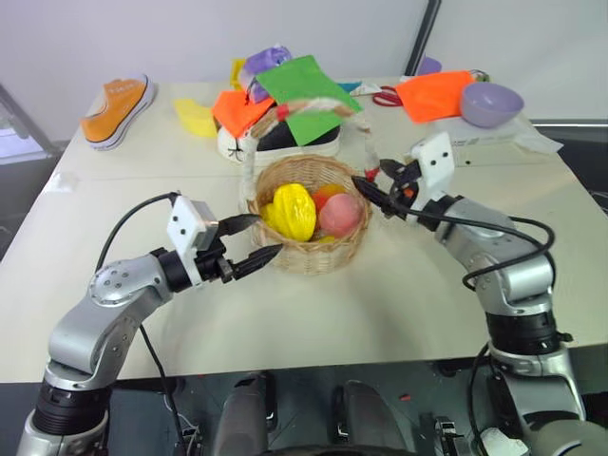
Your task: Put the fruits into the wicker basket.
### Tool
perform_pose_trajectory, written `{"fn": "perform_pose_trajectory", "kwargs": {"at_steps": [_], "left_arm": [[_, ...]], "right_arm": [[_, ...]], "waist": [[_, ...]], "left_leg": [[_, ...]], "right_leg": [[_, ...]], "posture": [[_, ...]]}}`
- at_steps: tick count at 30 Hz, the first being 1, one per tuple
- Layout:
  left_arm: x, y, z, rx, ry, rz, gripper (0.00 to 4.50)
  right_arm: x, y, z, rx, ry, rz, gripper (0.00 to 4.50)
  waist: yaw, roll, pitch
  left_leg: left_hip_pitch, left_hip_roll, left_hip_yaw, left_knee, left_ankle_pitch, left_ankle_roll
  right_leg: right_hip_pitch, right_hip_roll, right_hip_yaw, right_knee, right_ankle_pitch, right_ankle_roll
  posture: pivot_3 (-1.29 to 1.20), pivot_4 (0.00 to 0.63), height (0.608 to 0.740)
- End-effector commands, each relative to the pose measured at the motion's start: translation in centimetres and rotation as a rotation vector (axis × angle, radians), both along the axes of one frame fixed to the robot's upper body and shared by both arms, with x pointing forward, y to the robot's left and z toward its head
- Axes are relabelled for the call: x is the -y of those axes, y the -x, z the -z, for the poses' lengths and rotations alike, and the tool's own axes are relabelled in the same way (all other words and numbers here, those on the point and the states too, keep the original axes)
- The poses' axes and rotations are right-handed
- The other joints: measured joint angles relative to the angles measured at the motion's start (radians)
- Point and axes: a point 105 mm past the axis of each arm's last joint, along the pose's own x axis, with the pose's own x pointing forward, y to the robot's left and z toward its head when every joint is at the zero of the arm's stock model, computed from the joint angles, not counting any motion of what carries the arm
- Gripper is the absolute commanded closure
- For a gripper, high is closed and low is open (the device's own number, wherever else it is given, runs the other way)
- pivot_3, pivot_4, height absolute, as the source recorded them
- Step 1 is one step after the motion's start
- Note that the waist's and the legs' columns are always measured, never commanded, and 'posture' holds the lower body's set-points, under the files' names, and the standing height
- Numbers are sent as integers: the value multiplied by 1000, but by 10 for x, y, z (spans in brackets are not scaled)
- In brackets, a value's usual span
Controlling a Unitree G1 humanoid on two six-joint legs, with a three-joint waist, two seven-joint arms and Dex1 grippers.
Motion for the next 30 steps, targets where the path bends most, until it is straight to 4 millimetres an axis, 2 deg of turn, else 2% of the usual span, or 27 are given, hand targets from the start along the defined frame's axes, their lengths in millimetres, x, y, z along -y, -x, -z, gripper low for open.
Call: {"fn": "perform_pose_trajectory", "kwargs": {"at_steps": [1,2,5,10,14,18,20,23,28,29,30], "left_arm": [[6,8,-8,42,8,23,1014],[6,8,-8,42,8,23,1014],[6,9,-8,41,9,23,1014],[9,7,-7,39,12,37,1014],[15,6,-6,37,22,59,1014],[19,4,-5,38,26,66,1014],[18,3,-5,39,27,63,1014],[16,2,-5,41,29,51,1014],[9,1,0,26,31,10,1014],[5,-1,2,16,36,-15,1014],[0,-4,5,8,38,-54,1014]], "right_arm": [[2,4,-16,74,-6,1,4100],[5,4,-18,84,-5,12,4480],[26,7,-31,133,-3,64,4480],[103,-1,-47,188,1,347,4480],[175,-6,-41,162,-85,611,4480],[208,-8,-23,119,-117,713,4480],[217,-7,-18,114,-113,735,4480],[220,-4,-19,124,-135,728,3070],[214,8,-41,250,12,719,410],[212,13,-46,274,28,709,16],[208,18,-48,293,59,686,16]], "waist": [[-3,0,0],[-3,0,0],[-1,0,0],[4,0,0],[-1,0,0],[-8,2,0],[-8,3,0],[-5,3,0],[-2,3,1],[-2,3,1],[-3,3,1]], "left_leg": [[0,0,0,0,0,0],[0,0,0,0,0,0],[1,0,0,0,0,0],[0,-1,0,1,0,0],[1,-1,0,0,0,0],[1,-2,1,0,0,0],[2,-2,2,-1,0,0],[2,-1,2,0,1,0],[2,-1,2,0,1,0],[2,-1,2,0,1,0],[2,-1,2,0,1,0]], "right_leg": [[0,0,0,0,0,0],[0,0,0,0,0,0],[1,0,0,0,0,0],[1,-1,0,0,0,0],[1,0,0,0,0,0],[0,0,0,0,0,0],[0,1,1,0,0,0],[1,1,1,0,0,0],[1,0,1,0,0,0],[1,0,1,0,0,0],[1,0,1,0,0,0]], "posture": [[0,150,733],[0,150,733],[0,150,733],[0,150,733],[0,150,733],[0,150,733],[0,150,733],[0,150,733],[0,150,733],[0,150,733],[0,150,733]]}}
